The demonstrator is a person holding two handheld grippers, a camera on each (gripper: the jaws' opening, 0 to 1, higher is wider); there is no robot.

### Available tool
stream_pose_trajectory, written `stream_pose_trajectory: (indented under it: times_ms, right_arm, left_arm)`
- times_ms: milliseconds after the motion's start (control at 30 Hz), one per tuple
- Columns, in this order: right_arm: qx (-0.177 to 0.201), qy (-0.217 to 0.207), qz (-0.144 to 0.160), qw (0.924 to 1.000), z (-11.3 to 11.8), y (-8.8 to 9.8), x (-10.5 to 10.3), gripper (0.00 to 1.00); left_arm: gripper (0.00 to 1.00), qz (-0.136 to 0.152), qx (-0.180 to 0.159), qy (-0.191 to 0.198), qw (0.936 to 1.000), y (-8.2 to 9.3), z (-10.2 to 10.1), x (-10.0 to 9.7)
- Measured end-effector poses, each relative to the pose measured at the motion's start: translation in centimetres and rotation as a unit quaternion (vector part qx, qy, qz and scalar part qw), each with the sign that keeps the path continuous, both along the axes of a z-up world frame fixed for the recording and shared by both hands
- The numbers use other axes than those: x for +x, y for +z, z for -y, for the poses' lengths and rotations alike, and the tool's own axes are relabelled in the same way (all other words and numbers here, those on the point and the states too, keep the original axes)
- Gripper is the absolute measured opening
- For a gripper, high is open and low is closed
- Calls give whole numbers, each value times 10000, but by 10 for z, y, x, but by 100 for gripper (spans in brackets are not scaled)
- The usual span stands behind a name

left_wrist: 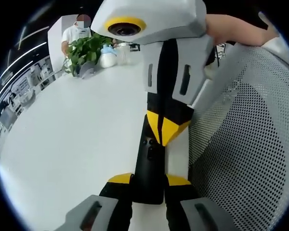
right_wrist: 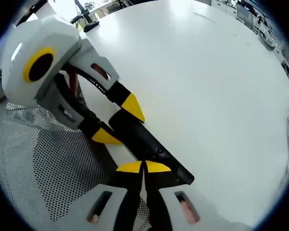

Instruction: Press the specified remote control buttons in sequence, fully releasing each button before pressing the next.

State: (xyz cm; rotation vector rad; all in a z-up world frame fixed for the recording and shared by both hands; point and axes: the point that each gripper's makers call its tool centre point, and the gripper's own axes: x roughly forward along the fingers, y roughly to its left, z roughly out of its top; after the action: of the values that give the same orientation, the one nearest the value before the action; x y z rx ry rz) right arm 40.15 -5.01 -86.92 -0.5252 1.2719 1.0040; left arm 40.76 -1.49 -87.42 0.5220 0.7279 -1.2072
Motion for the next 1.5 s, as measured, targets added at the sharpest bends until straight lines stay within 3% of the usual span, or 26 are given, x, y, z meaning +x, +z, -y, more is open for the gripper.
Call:
stream_pose_trajectory:
  times_ms: [767, 1500]
  right_arm:
    - [39, 487, 65, 9988, -1, -4, -4, 0]
    - [-62, 676, 166, 9976, 0, -5, -2, 0]
  left_arm:
    - [26, 4, -18, -3, 10000, 0, 1, -2]
    - [26, 14, -4, -22, 10000, 0, 1, -2]
